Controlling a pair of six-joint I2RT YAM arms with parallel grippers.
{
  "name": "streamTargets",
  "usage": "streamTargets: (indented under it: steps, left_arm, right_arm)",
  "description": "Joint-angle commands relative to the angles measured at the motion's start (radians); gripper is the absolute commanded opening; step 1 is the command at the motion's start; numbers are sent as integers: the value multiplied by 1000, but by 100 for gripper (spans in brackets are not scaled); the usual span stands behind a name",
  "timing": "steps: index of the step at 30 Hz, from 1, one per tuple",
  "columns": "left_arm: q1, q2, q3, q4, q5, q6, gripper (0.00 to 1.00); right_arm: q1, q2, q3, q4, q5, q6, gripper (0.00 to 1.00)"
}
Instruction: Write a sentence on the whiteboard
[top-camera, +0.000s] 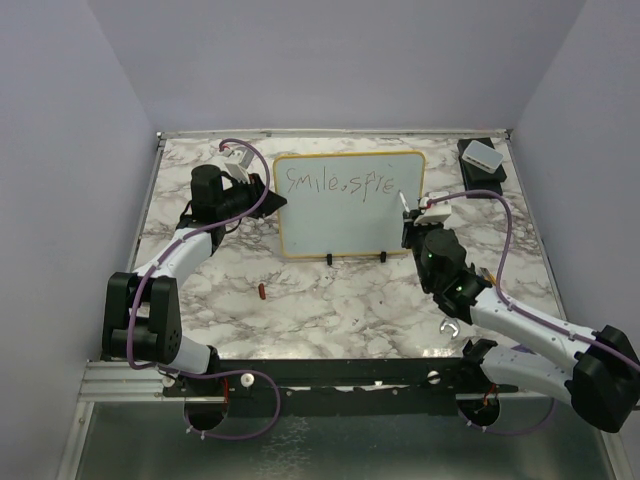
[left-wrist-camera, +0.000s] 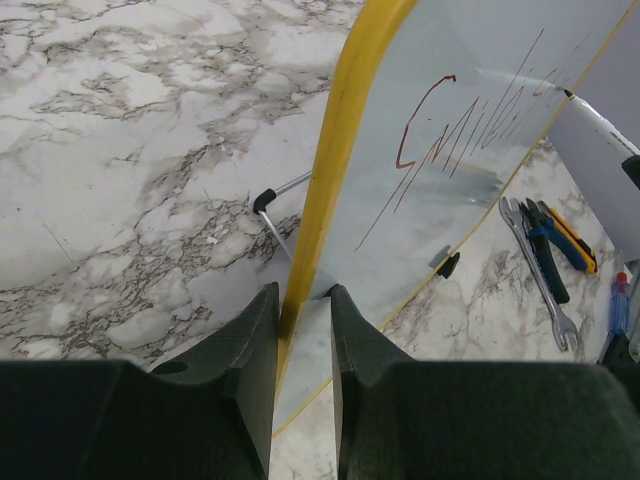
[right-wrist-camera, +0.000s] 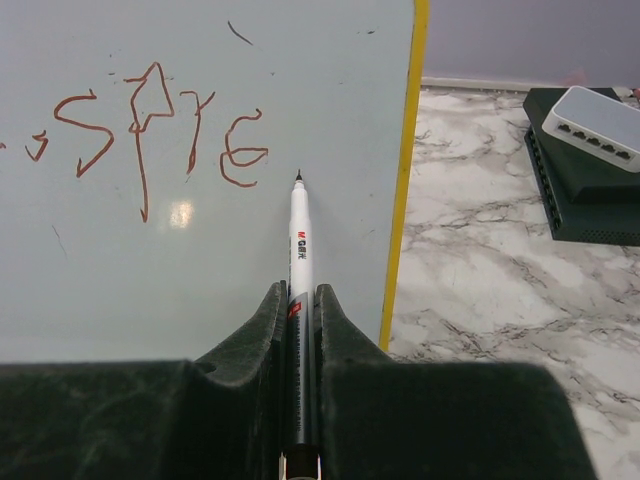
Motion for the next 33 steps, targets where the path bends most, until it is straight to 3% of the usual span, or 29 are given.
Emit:
streamTargets:
  steps: [1, 11, 33]
  left_arm:
    - [-1, -9, 10, 13, -5, 7, 24]
    - [-2, -9, 10, 13, -5, 7, 24]
    - [-1, -9, 10, 13, -4, 7, 24]
  right_arm:
    - [-6, 8, 22, -3, -10, 12, 1]
    - [-6, 22, 36, 22, -73, -9, 1]
    - [-6, 29, 57, 56, 21, -39, 1]
